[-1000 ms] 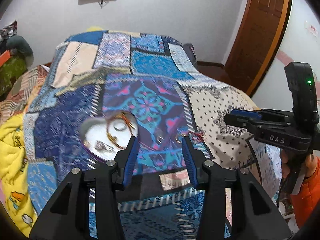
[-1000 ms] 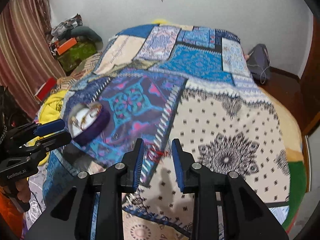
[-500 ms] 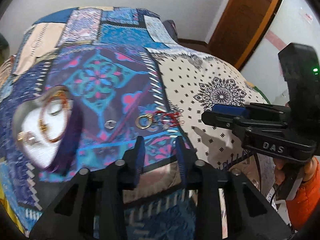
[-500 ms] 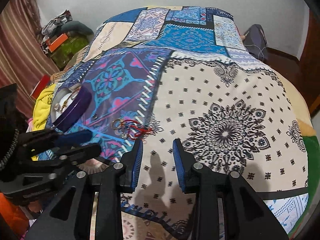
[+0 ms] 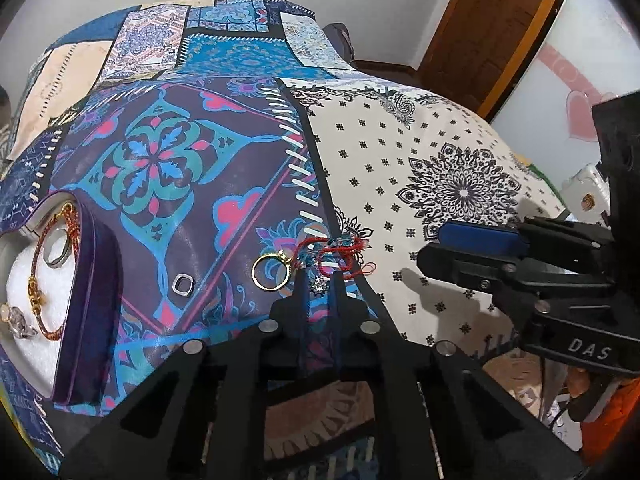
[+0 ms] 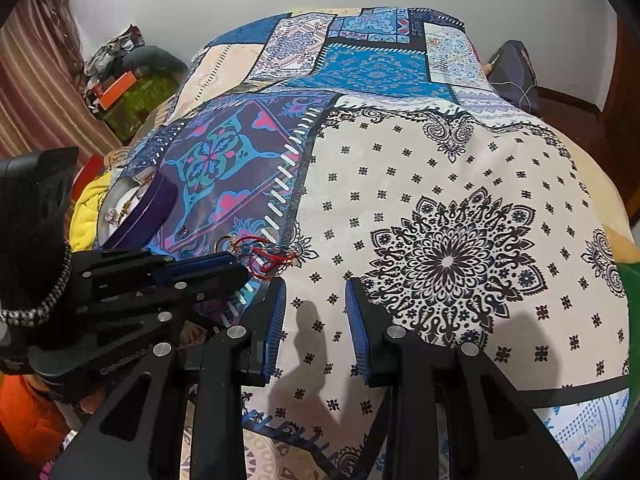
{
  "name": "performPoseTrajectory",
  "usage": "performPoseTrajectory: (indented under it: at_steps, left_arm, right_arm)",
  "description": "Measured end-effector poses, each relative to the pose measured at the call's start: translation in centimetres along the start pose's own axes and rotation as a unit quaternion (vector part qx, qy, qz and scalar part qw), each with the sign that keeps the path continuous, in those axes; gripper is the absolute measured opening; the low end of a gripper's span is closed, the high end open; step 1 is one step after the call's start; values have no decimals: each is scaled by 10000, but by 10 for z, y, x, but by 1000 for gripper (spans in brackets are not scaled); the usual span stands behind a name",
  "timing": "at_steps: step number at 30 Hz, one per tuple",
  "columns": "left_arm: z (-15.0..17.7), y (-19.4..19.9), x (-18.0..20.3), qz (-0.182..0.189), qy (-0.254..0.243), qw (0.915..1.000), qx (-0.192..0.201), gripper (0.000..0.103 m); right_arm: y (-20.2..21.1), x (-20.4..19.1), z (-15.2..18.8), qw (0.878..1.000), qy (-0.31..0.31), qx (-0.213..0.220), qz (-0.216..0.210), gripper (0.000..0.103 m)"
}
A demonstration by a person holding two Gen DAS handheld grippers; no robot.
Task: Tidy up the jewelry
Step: 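Move both tools toward the rings tied with red string, then close the right tool on the red string with rings while the left tool grasps the silver star charm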
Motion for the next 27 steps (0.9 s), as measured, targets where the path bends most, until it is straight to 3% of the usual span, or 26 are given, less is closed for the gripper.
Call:
performPoseTrajectory:
  at_steps: [14, 27]
  left_arm:
    - [18, 45, -28, -258, 184, 9991, 285, 8]
    - [27, 48, -44, -323, 347, 9982, 373, 8]
  right_arm:
    - [-28, -20, -5, 9994, 211, -226, -164, 28]
    - [-46, -34, -5, 9973, 705, -58, 216, 28]
Point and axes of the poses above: each gripper's, at about its wrist camera, not at the fingertips, and y roughly against the way its jaws point, x to its right, z to its underside, the point moved 3 cm from there along -y, roughly the way its jaws point, and after that the axes turned 9 degrees about x, right-handed, at the moved point
